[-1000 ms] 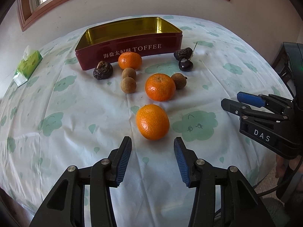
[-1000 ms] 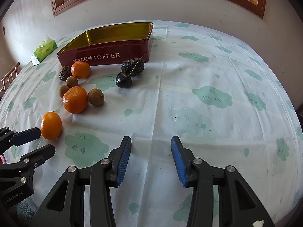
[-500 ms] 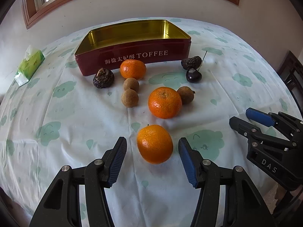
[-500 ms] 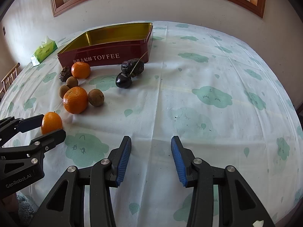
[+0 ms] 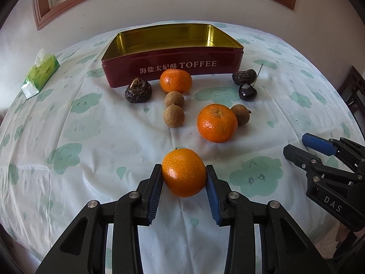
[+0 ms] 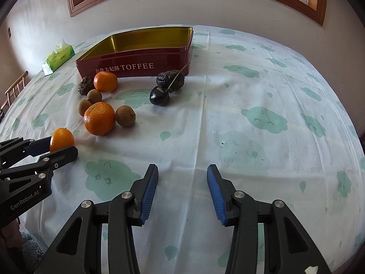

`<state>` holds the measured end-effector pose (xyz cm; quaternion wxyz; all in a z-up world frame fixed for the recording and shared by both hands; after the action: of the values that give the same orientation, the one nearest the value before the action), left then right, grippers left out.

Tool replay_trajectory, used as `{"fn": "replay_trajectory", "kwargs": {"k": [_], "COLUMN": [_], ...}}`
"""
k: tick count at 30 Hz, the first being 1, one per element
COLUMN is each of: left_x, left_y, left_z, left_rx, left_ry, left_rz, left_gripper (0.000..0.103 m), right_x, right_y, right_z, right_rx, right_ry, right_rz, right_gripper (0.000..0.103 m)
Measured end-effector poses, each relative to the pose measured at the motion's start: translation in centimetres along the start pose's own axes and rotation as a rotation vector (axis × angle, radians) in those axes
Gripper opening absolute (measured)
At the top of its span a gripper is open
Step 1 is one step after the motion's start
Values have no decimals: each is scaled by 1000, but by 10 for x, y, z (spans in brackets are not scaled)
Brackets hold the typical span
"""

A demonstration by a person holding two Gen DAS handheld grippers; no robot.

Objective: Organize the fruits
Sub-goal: 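Close the left tool on a mandarin orange while the right tool grasps a brown kiwi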

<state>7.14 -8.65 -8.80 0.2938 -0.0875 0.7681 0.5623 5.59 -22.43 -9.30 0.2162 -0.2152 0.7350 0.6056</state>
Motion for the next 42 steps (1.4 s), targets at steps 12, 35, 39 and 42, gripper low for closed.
{"fn": "replay_trajectory", "kwargs": {"k": [12,35,39,42], "left_x": [-3,-9,-9,-9], "left_y": [5,9,10,10], "left_z": [32,73,72,72], "left_rx": [-11,-41,-43,-43], "left_ry": [29,58,48,44], "left_rz": [-27,-62,-69,-76], "left_gripper": [38,38,38,38], "right_x": [-17,-51,-49,-48], "right_y": [-7,-23,-21,-21], "right_z": [38,76,79,79], "right_rx": [-40,-80,-69,-71], "right_ry": [88,125,132,120], "right_rz": [-23,-76,-86,-89], "right_gripper": [43,28,23,23]}}
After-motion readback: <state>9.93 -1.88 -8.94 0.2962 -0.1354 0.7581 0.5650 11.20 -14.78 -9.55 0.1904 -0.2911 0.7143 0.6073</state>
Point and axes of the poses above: each gripper's, at about its wrist camera, not at the fingertips, and y roughly against the way its jaws point, z to its left, x to its underside, the point moved 7 cm from there along -y, roughly the way its jaws point, and after that the axes turned 11 degrees about x, right-handed, at the moved point
